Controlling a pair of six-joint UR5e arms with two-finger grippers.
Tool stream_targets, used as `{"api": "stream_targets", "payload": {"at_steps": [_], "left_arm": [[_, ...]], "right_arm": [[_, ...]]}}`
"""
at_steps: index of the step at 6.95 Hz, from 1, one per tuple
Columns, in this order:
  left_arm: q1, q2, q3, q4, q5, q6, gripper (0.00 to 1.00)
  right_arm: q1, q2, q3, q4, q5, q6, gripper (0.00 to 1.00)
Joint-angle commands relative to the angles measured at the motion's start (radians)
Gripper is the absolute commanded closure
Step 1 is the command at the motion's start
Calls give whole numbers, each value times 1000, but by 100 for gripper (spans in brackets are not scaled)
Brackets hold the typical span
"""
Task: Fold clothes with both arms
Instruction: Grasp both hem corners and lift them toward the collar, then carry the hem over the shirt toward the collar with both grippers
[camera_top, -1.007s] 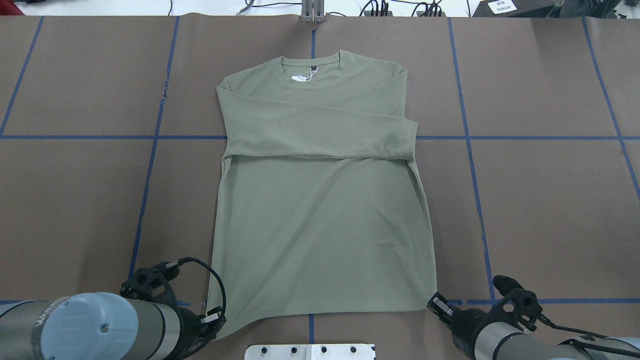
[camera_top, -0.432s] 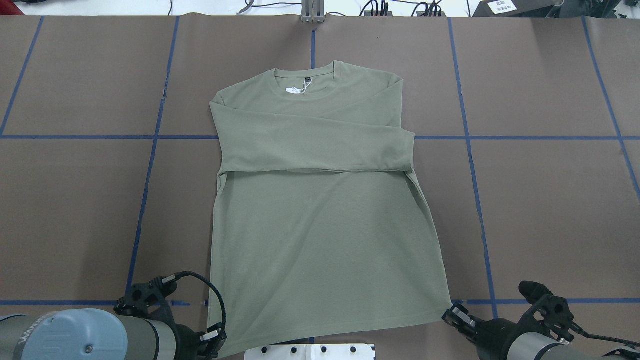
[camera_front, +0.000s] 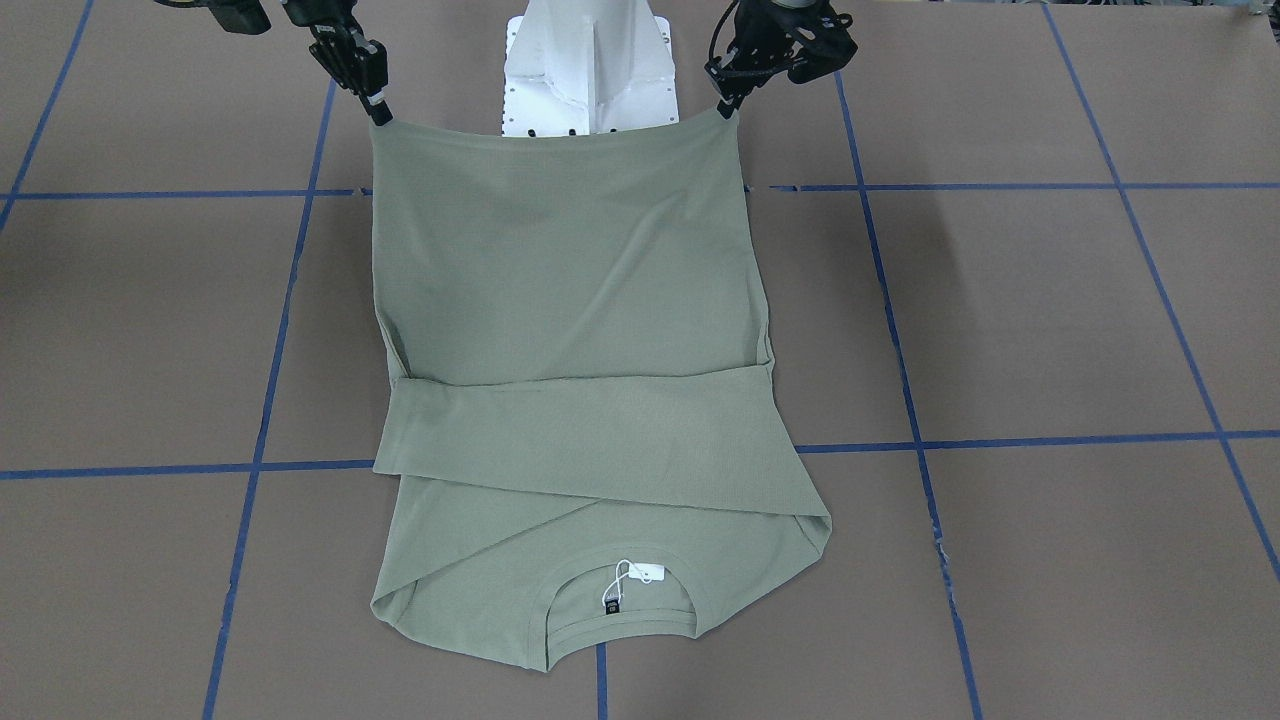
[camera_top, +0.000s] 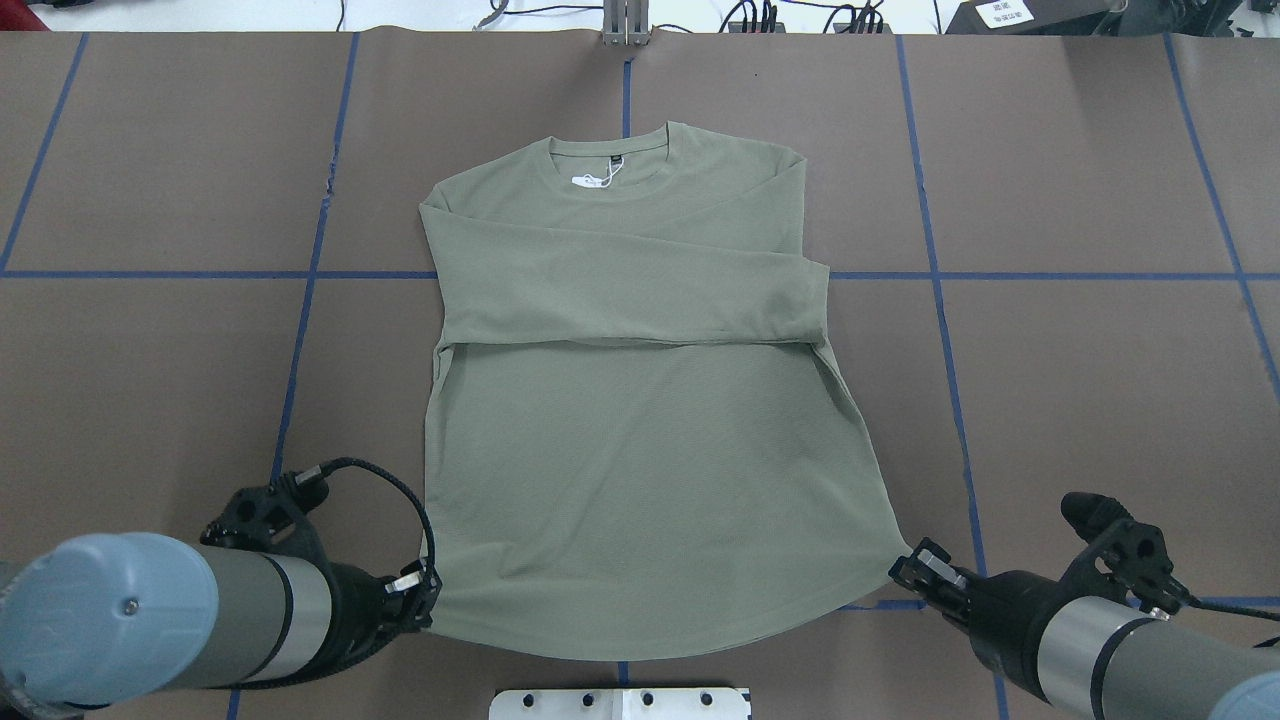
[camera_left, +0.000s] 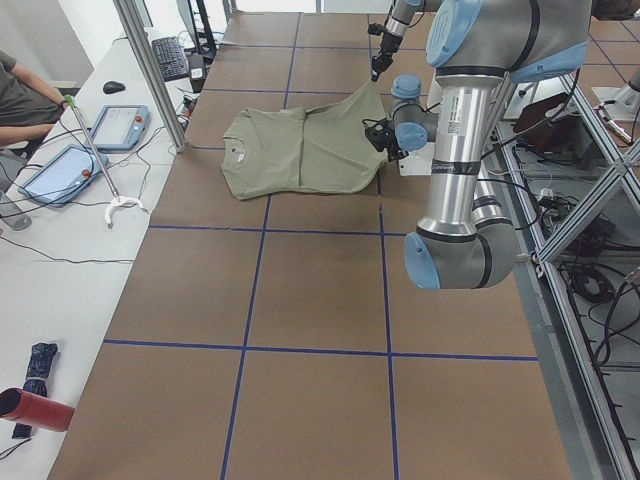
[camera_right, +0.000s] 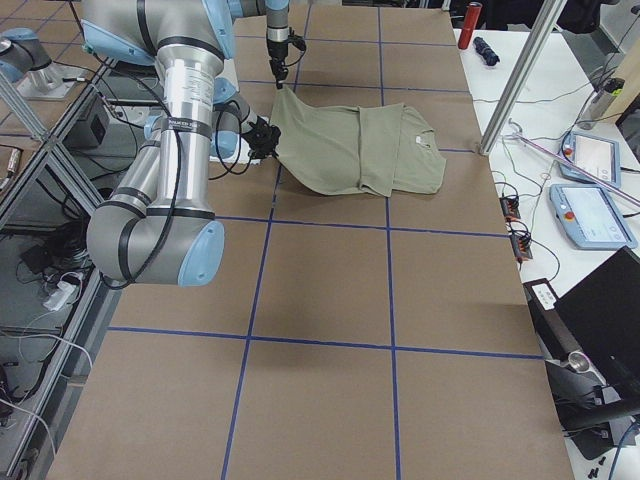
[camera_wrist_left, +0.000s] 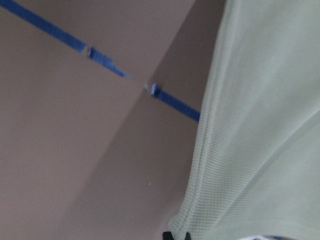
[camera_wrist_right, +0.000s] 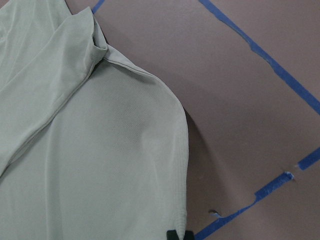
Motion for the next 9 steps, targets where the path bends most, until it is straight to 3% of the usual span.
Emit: {"api": "stream_targets", "payload": {"at_steps": [1, 3, 4, 6, 9], "left_arm": [[-154, -46, 54, -1, 3, 195, 100], [-286, -128, 223, -12, 3, 363, 100], [-333, -171, 312, -42, 3, 389, 100], [-425, -232, 429, -124, 3, 451, 100], [-538, -277, 623, -300, 5, 506, 100]], "right_arm": [[185, 127, -103, -1, 132, -150, 100], [453, 360, -336, -13, 359, -264, 100], [556, 420, -399, -46, 447, -322, 100], [675, 677, -653, -124, 458, -401, 100], [802, 856, -918, -119, 535, -511, 100]]}}
